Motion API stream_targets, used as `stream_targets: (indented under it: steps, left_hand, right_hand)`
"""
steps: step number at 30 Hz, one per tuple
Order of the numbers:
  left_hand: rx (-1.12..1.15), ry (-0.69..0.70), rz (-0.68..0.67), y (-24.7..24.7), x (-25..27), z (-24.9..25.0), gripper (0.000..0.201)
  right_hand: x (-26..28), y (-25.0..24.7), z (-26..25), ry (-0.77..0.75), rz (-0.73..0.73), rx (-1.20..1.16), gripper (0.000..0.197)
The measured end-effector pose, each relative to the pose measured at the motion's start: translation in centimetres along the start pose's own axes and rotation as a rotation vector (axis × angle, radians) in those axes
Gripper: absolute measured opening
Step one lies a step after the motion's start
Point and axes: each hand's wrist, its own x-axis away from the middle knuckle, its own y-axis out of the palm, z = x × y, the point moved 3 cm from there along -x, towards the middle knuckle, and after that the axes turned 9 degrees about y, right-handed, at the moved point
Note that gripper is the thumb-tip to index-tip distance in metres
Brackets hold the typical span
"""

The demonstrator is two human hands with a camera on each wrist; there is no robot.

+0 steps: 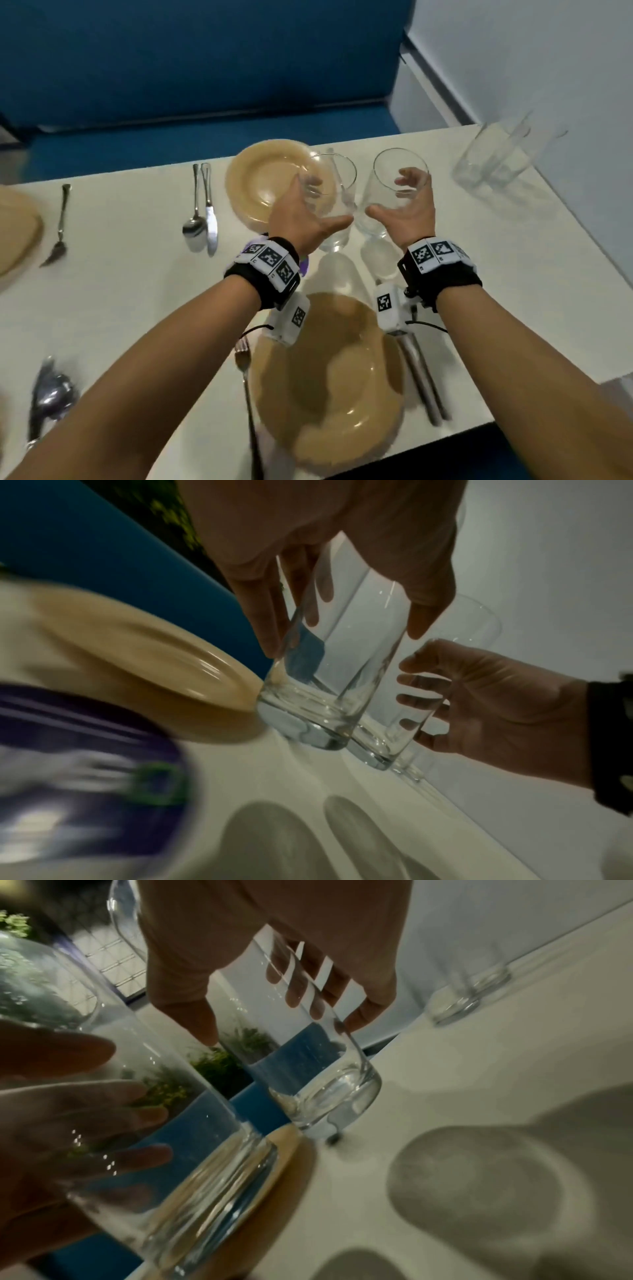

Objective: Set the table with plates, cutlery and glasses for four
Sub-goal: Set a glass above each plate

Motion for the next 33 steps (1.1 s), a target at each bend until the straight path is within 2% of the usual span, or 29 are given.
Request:
stream_targets:
  steps: [4, 11, 20, 27, 33]
  left_hand:
    - [-0.016, -0.059, 0.022, -9.1, 3.1, -4.2, 0.072]
    - [-0.004, -0.2, 0.217, -21.3, 7.7, -10.1, 0.065]
    - [-0.055, -0.269, 0.338, -37.2, 13.6, -17.4, 0.07]
    - [-0.042, -0.333, 0.296, -49.2, 17.7, -24.6, 0.072]
    - [-0.039, -0.363, 0.273, -53.5, 19.5, -28.5, 0.077]
  right_hand:
    - [5.6, 7.6, -3.0, -0.01, -0.073, -0.02, 0.074]
    - [11.7, 17.9, -7.1, -0.018, -0.279, 0.009, 0.068]
    - [19.6, 31.6, -11.5, -0.067, -0.479, -0.014, 0.07]
    - [28.2, 42.0, -12.9, 0.01, -0.489, -0.038, 0.068]
    - [31.5, 45.4, -12.1, 0.053, -0.43, -0.022, 0.07]
